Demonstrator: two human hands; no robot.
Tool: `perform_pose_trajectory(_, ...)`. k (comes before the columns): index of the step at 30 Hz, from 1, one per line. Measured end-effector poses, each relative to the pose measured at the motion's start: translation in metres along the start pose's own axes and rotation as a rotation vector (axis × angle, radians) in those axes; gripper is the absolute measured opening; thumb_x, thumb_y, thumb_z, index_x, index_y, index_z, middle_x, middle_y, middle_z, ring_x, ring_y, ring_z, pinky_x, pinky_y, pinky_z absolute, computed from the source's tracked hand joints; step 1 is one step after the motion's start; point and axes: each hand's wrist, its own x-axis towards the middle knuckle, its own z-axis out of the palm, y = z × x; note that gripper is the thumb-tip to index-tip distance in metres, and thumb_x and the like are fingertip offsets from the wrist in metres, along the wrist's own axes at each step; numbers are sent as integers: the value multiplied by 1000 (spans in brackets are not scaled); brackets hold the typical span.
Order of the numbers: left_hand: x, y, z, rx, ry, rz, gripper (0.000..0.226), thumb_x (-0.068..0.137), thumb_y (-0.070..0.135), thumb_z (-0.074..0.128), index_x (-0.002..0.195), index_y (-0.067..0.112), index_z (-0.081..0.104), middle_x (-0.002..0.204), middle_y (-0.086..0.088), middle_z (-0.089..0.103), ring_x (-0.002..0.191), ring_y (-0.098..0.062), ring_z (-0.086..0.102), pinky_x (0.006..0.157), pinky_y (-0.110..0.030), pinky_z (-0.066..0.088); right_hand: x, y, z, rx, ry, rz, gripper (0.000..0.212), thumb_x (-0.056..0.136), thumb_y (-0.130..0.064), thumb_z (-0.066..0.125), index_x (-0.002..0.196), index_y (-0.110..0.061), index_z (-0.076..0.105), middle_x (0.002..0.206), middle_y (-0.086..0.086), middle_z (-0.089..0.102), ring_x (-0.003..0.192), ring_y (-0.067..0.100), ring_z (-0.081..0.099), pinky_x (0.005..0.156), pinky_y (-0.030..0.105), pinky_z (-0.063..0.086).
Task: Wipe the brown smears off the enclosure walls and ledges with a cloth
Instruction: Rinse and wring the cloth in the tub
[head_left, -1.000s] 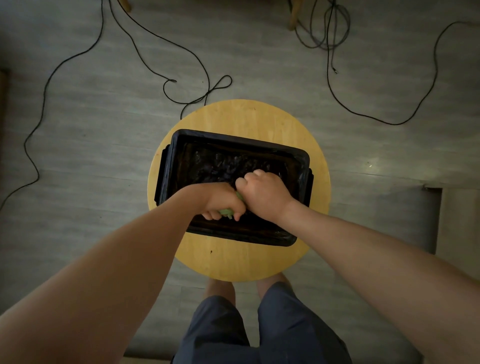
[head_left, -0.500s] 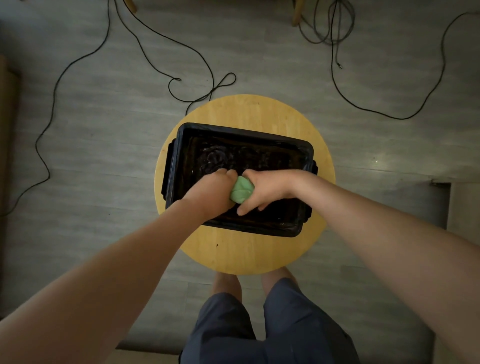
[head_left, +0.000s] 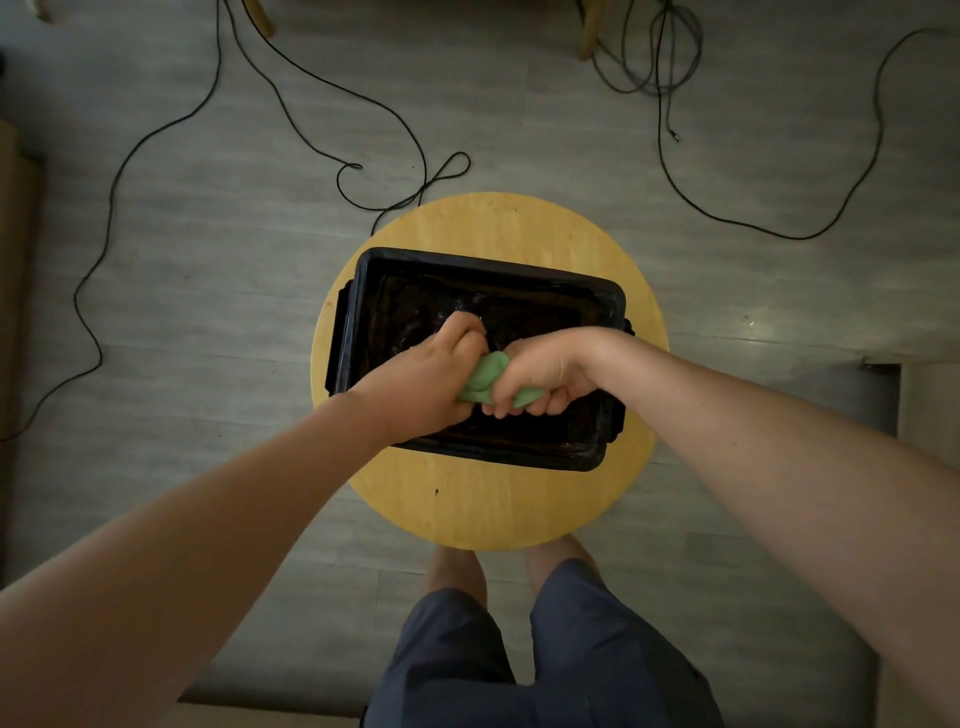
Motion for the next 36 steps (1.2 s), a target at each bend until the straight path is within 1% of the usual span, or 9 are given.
perform_pose_trajectory(3, 5, 4, -3, 36, -20, -6, 64, 98, 22, 66, 154, 10, 38, 144, -11, 48, 120, -26, 58, 94, -32, 50, 2, 3, -3, 92, -2, 35, 24, 88, -14, 73, 108, -9, 60, 71, 1, 52, 51, 9, 32, 39, 19, 21)
perform_pose_trajectory(6, 11, 10, 2, 78, -159, -122, 83, 99, 11, 60, 164, 15, 9, 143, -14, 52, 120, -28, 60, 86, -31, 48, 1, 3, -4, 126, 6, 31, 19, 90, -14, 72, 106, -9, 63, 80, 5, 62, 52, 9, 35, 38, 17, 24)
perform_pose_trajectory(9, 12, 17, 7, -85, -233, -219, 89, 92, 4, 61, 163, 14, 9, 144, -17, 46, 124, -31, 55, 89, -32, 48, 2, 3, -1, 92, 19, 19, 18, 91, -12, 72, 107, -8, 65, 93, 9, 72, 54, 10, 41, 39, 18, 25)
perform_pose_trajectory(15, 13, 13, 10, 48, -215, -269, 64, 85, 25, 76, 134, 13, 37, 117, -14, 58, 101, -33, 66, 75, -38, 55, 11, 0, 10, -49, 171, -22, 25, 83, -20, 81, 101, -10, 66, 77, 4, 53, 54, 12, 42, 43, 24, 28)
perform_pose_trajectory(22, 33, 10, 2, 148, -246, -372, 7, 90, 26, 63, 92, 20, 63, 80, 3, 60, 74, -20, 62, 60, -33, 46, 10, -7, 22, -622, 534, -168, 22, 78, -32, 80, 83, -15, 66, 74, 1, 66, 64, 20, 63, 54, 34, 51)
perform_pose_trajectory(24, 37, 7, 1, 9, -324, -353, 11, 89, 25, 60, 79, 21, 62, 74, 2, 61, 68, -18, 60, 56, -30, 44, 6, -5, 22, -797, 623, -268, 15, 81, -27, 75, 81, -18, 64, 72, 0, 63, 65, 22, 64, 55, 36, 56)
perform_pose_trajectory(28, 43, 6, -6, -176, -567, -367, 24, 86, 17, 57, 63, 12, 55, 60, -5, 58, 54, -21, 53, 57, -30, 44, 11, 5, 23, -1102, 810, -381, 7, 91, -20, 62, 89, -15, 58, 69, -5, 49, 56, 19, 49, 49, 31, 36)
perform_pose_trajectory(32, 40, 6, -8, -589, -587, -673, 15, 73, 11, 67, 71, 10, 52, 62, -7, 47, 53, -23, 43, 51, -27, 41, 27, 18, 27, -1219, 1028, -510, 10, 84, -11, 70, 85, -7, 61, 67, 8, 64, 51, 31, 63, 44, 29, 29)
perform_pose_trajectory(36, 34, 17, 11, -440, -354, -635, 26, 86, 19, 66, 105, 5, 56, 77, -8, 65, 65, -27, 68, 57, -34, 53, 30, 17, 20, -1134, 953, -379, 12, 90, -18, 59, 84, -15, 49, 74, 1, 60, 60, 27, 61, 47, 31, 35)
